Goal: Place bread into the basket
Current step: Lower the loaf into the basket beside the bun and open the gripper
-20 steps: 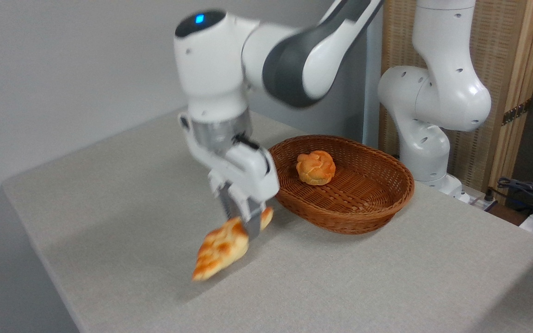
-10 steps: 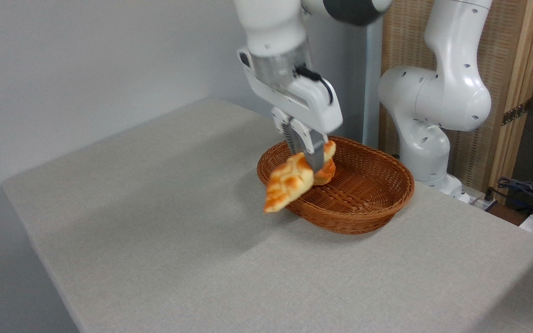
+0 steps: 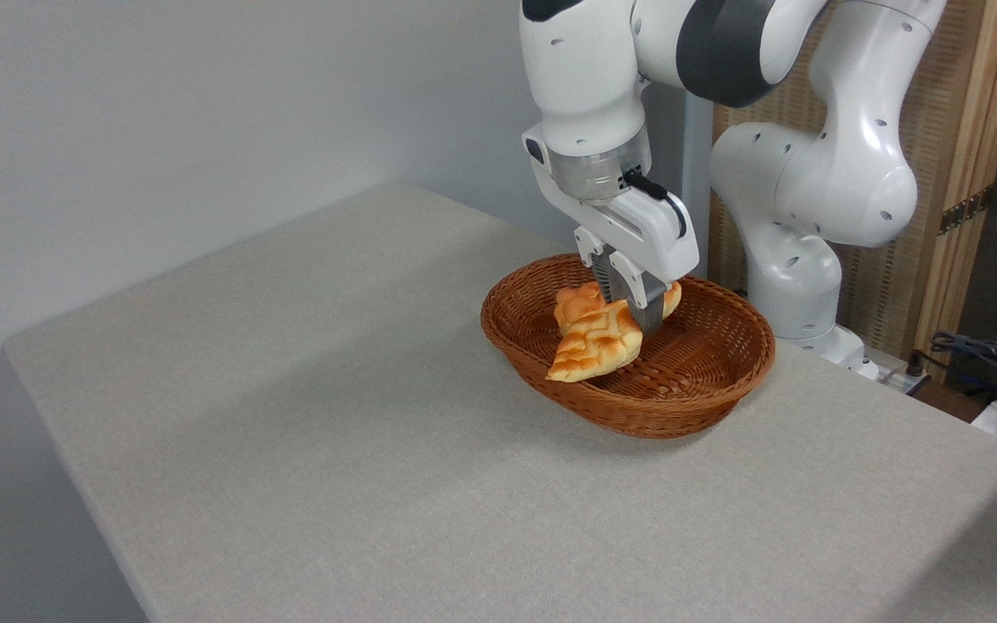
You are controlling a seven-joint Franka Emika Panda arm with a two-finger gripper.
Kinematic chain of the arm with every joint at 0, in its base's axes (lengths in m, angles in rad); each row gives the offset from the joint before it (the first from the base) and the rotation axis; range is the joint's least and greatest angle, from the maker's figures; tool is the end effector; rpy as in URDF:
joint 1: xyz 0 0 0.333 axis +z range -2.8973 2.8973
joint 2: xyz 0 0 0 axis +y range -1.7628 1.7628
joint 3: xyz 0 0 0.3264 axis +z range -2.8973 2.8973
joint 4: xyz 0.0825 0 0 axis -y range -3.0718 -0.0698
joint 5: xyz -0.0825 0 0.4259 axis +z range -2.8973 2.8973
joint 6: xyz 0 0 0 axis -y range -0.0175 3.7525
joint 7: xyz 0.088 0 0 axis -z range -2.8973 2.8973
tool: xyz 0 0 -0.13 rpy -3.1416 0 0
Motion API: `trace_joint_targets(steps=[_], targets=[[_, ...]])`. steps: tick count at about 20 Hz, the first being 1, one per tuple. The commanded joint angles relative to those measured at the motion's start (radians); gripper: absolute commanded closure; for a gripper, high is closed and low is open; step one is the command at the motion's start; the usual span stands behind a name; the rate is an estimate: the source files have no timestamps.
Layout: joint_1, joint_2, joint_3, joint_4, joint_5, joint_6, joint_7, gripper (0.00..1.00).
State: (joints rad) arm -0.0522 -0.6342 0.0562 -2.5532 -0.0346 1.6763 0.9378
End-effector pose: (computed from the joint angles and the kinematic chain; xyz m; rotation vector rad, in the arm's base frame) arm 0.3558 -0.0034 0.4296 2.6381 -1.3416 -0.2791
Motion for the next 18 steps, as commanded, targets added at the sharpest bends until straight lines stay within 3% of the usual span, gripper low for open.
trace_joint_targets(steps=[1, 2, 3, 8, 14, 18], targets=[[-0.021, 0.004, 0.019, -0.028, 0.013, 0.019, 0.01, 0.24], [-0.021, 0.01, 0.019, -0.028, 0.013, 0.017, 0.01, 0.06], [-0.021, 0.017, 0.02, -0.03, 0.013, 0.01, 0.009, 0.0], [-0.021, 0.027, 0.02, -0.028, 0.05, -0.009, 0.013, 0.0], [-0.021, 0.021, 0.02, -0.001, 0.053, -0.015, 0.015, 0.0], [-0.023, 0.053, 0.02, 0.177, 0.038, -0.003, 0.013, 0.0]])
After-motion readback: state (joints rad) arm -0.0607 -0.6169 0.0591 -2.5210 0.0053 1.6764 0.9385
